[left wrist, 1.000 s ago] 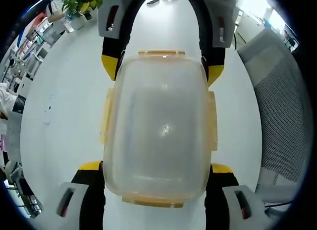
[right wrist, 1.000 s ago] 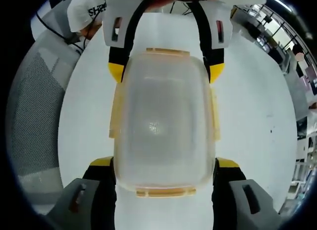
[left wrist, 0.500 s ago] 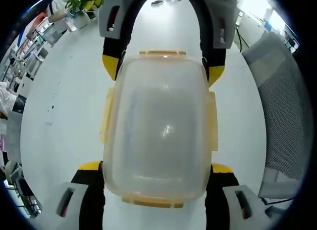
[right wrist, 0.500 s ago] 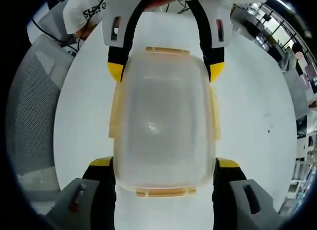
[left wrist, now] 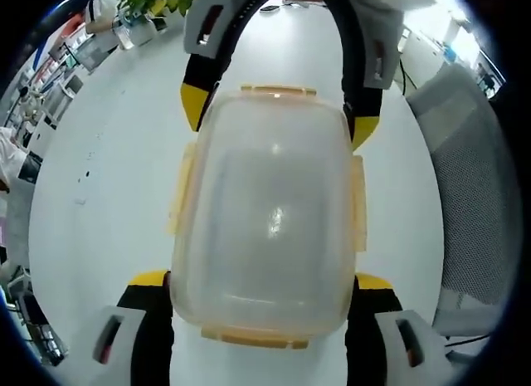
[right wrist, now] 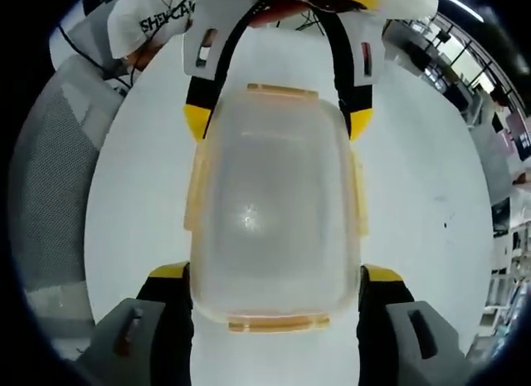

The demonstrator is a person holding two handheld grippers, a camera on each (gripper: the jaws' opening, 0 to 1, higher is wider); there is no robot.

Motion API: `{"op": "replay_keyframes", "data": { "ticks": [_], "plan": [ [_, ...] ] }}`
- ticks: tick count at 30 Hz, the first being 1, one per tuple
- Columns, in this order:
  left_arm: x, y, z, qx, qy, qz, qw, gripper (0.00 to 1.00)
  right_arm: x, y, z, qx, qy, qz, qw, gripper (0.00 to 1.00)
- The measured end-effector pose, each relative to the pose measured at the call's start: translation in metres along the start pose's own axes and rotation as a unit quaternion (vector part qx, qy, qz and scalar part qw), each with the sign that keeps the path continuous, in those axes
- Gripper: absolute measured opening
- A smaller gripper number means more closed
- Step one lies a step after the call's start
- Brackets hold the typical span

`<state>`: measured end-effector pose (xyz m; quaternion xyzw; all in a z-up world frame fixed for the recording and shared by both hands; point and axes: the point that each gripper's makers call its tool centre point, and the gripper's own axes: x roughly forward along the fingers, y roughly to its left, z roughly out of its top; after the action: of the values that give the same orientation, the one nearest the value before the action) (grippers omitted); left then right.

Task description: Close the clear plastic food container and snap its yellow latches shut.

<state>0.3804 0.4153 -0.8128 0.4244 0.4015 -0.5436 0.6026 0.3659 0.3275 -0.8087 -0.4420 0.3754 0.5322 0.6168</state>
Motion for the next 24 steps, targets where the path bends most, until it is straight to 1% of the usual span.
{"op": "replay_keyframes", "data": {
  "ticks": [1, 3, 4, 6, 8, 9, 11, 12, 13, 15, 16, 17, 18, 20, 22, 24],
  "plan": [
    [0.0, 0.0, 0.0, 0.0, -0.003, 0.003, 1.0, 0.84, 0.0, -0.001, 0.0, -0.01, -0.002, -0.009, 0.9999, 0.79],
    [-0.001, 0.001, 0.001, 0.004, -0.01, 0.013, 0.9999, 0.83, -0.001, -0.003, 0.0, -0.016, -0.008, -0.021, 0.9996, 0.78],
    [-0.002, 0.001, 0.002, 0.008, -0.013, 0.017, 0.9997, 0.83, -0.002, -0.003, 0.002, -0.007, -0.019, -0.027, 0.9994, 0.78],
    [-0.004, 0.001, 0.002, 0.016, -0.022, 0.027, 0.9993, 0.82, -0.004, -0.004, 0.006, 0.02, -0.046, -0.039, 0.998, 0.79],
    [-0.006, 0.0, 0.002, 0.007, -0.037, 0.035, 0.9987, 0.82, -0.007, -0.005, 0.008, 0.046, -0.072, -0.047, 0.9952, 0.82],
    [-0.008, 0.001, 0.004, -0.006, -0.051, 0.044, 0.9977, 0.82, -0.009, -0.006, 0.009, 0.056, -0.082, -0.053, 0.9937, 0.83],
    [-0.012, 0.001, 0.005, -0.016, -0.074, 0.058, 0.9955, 0.81, -0.013, -0.007, 0.009, 0.092, -0.106, -0.066, 0.988, 0.84],
    [-0.013, 0.002, 0.005, -0.024, -0.08, 0.066, 0.9943, 0.81, -0.016, -0.009, 0.009, 0.117, -0.124, -0.075, 0.9826, 0.86],
    [-0.014, 0.003, 0.004, -0.035, -0.089, 0.076, 0.9925, 0.81, -0.017, -0.01, 0.01, 0.132, -0.14, -0.08, 0.9781, 0.89],
    [-0.017, 0.004, 0.004, -0.055, -0.111, 0.091, 0.9882, 0.81, -0.02, -0.008, 0.005, 0.167, -0.155, -0.084, 0.97, 0.92],
    [-0.019, 0.002, 0.004, -0.073, -0.127, 0.097, 0.9844, 0.81, -0.02, -0.007, 0.004, 0.173, -0.158, -0.085, 0.9684, 0.92],
    [-0.02, 0.002, 0.003, -0.086, -0.137, 0.103, 0.9814, 0.81, -0.02, -0.005, 0.0, 0.185, -0.163, -0.091, 0.9649, 0.93],
    [-0.022, 0.002, 0.001, -0.104, -0.152, 0.114, 0.9763, 0.81, -0.02, -0.004, -0.002, 0.191, -0.165, -0.093, 0.9631, 0.93],
    [-0.023, 0.002, -0.002, -0.126, -0.169, 0.128, 0.9691, 0.81, -0.017, 0.004, -0.008, 0.211, -0.169, -0.091, 0.9585, 0.94],
    [-0.02, -0.007, -0.006, -0.155, -0.189, 0.121, 0.9621, 0.81, -0.015, 0.01, -0.012, 0.224, -0.171, -0.09, 0.9552, 0.94],
    [-0.016, -0.013, -0.012, -0.173, -0.197, 0.124, 0.9569, 0.81, -0.012, 0.015, -0.015, 0.242, -0.174, -0.094, 0.95, 0.93]
  ]
}}
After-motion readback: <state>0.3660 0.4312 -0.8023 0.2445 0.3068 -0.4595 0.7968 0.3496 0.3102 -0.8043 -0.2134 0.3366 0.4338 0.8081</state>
